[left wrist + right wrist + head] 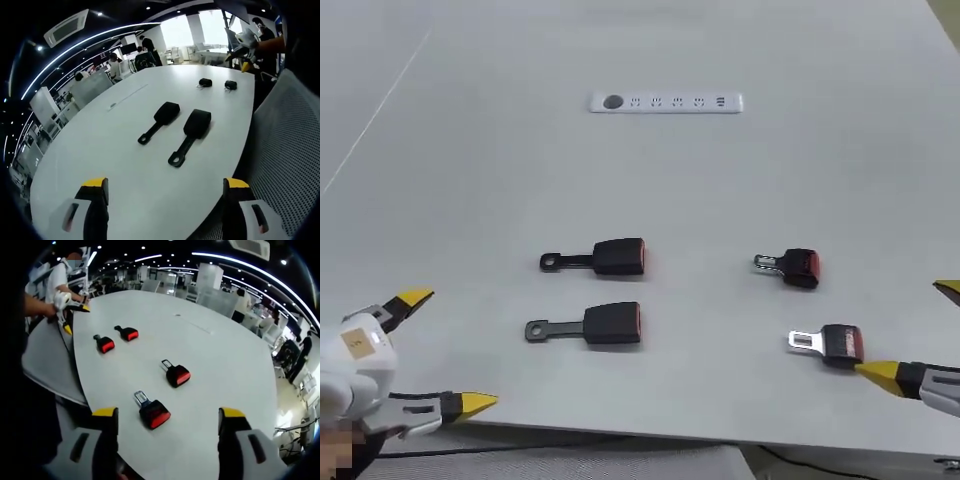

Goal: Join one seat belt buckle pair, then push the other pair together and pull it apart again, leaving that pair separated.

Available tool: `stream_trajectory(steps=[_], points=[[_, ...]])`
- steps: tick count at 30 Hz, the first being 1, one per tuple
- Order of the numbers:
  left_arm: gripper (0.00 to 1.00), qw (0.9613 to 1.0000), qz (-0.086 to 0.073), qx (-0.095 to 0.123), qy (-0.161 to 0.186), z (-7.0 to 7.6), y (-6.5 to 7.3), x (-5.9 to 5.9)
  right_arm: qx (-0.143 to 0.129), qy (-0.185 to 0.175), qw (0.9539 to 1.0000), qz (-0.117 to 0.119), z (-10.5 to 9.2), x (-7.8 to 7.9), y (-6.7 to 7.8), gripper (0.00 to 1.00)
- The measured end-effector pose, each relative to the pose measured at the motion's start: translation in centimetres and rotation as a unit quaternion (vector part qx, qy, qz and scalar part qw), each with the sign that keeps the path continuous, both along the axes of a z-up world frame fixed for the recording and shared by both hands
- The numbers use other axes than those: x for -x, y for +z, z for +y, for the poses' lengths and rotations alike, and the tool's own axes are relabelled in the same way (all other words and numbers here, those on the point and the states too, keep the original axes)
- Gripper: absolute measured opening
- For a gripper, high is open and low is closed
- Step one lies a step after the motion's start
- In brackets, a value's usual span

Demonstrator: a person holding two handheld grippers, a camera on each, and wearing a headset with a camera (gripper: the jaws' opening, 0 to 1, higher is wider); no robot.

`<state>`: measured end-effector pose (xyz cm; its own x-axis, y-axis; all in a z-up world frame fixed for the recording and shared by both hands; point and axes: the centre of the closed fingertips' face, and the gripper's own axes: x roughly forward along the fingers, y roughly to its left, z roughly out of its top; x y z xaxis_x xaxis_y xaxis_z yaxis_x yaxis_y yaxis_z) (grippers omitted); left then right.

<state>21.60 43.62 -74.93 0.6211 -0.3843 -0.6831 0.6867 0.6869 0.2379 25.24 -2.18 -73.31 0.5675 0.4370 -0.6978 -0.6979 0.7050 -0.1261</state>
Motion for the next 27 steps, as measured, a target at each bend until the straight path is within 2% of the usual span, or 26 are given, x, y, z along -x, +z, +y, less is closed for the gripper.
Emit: stream_trajectory(steps=[3,5,7,11,15,19,21,23,27], points=[[1.00,0.9999,-0.010,-0.002,-0.002,0.1,0.2,-0.3,-0.005,-0.008,0.9999,-0.006,0.3,0.0,0.3,0.90],[1.00,0.9999,-0.010,-0.003,-0.005,0.0,0.2,-0.3,-0.004,-0.001,0.9999,-0.011,0.6,0.0,0.3,0.95],[1.00,0.9999,-0.014,-0.006,-0.006,0.0,0.3,-0.3,0.022,-0.001,0.9994,-0.025,0.2,-0.4,0.3,1.00],[1.00,0.9999,-0.014,0.000,0.001,0.1,0.4,-0.4,0.014,-0.002,0.9997,-0.022,0.3,-0.1,0.5,1.00],[1.00,0.9999,-0.014,0.001,-0.001,-0.1,0.5,-0.3,0.022,0.002,0.9997,-0.014,0.1,0.4,-0.1,1.00],[1.00,0.9998,-0.017,0.002,0.004,0.0,0.6,-0.4,0.030,0.010,0.9995,-0.007,0.1,0.8,-0.2,0.96],[1.00,0.9998,-0.018,0.003,0.005,0.0,0.7,-0.4,0.037,0.015,0.9991,0.011,0.1,1.3,-0.7,0.92],[1.00,0.9999,-0.016,0.002,0.002,0.0,0.5,-0.3,0.043,0.015,0.9989,0.015,0.1,1.3,-0.9,0.88],[1.00,0.9999,-0.013,-0.002,-0.001,-0.1,0.4,-0.2,0.037,0.019,0.9989,0.023,0.6,1.6,-1.0,0.82]])
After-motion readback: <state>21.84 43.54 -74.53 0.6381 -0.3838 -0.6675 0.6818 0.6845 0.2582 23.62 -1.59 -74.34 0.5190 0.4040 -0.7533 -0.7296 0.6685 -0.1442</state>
